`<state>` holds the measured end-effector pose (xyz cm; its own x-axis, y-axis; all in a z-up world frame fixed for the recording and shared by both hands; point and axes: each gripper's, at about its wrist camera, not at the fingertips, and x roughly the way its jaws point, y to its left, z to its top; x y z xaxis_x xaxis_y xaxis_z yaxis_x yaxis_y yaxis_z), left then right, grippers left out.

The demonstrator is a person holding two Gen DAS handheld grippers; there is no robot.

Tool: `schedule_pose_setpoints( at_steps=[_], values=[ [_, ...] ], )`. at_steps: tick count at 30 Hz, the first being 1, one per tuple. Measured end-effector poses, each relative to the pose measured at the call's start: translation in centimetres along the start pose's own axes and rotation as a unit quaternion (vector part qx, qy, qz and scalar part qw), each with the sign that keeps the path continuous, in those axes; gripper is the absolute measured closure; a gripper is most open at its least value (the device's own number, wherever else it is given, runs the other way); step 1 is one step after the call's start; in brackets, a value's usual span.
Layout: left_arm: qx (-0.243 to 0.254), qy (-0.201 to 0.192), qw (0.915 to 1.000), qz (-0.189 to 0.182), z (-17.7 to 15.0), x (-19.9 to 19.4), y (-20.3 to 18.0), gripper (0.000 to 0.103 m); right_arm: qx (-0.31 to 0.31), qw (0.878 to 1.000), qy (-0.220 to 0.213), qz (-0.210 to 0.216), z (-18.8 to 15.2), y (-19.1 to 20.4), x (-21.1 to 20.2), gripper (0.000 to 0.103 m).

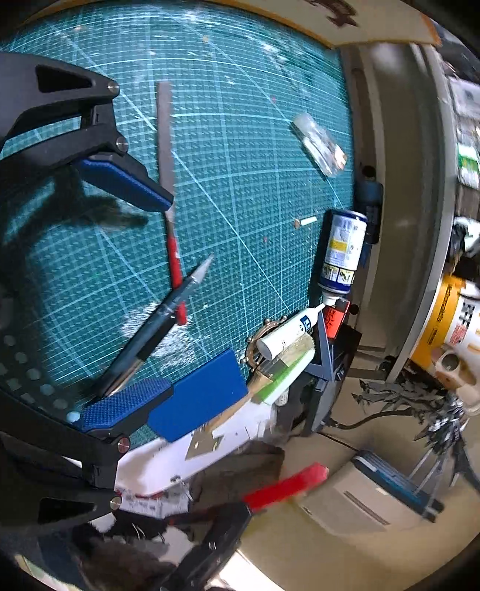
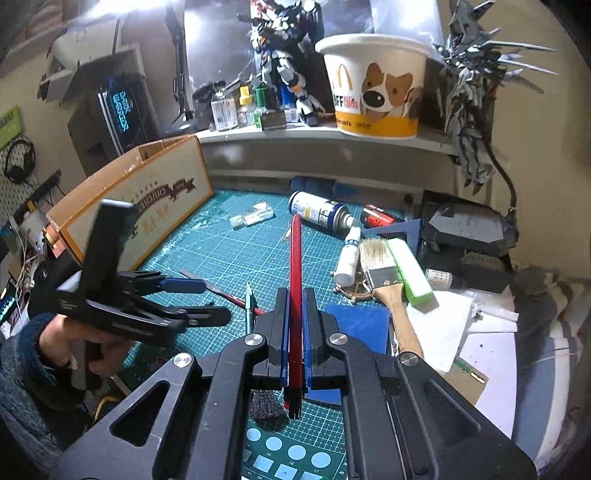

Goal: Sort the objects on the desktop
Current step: 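Close the right gripper on the red-handled tool and lift it, then lower the left gripper onto the black hobby knife and close on it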

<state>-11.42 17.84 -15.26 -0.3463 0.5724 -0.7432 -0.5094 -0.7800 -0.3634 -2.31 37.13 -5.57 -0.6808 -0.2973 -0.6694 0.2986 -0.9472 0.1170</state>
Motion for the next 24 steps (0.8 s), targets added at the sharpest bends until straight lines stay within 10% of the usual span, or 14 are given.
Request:
schedule_pose_setpoints(
  at_steps=[7,14,24],
  values=[
    [0.013,0.022,0.9995,0.019,1.0,2.3,-1.1,0.017,0.000,1.000,-0.005,0.007,-0.1,-0.3,-0.3,0.097],
    [0.044,0.032,0.9960,0.071,1.5,2.9,-0.3,0.061,0.005,1.000,-0.010,0.007,-0.4,-1.1,-0.8,0.097],
    [0.034,0.024,0.9966,0.071,1.9,0.7,3.2,0.088,0.009,1.000,-0.006,0.012,-0.6,-1.5,-0.6,0.097]
  ],
)
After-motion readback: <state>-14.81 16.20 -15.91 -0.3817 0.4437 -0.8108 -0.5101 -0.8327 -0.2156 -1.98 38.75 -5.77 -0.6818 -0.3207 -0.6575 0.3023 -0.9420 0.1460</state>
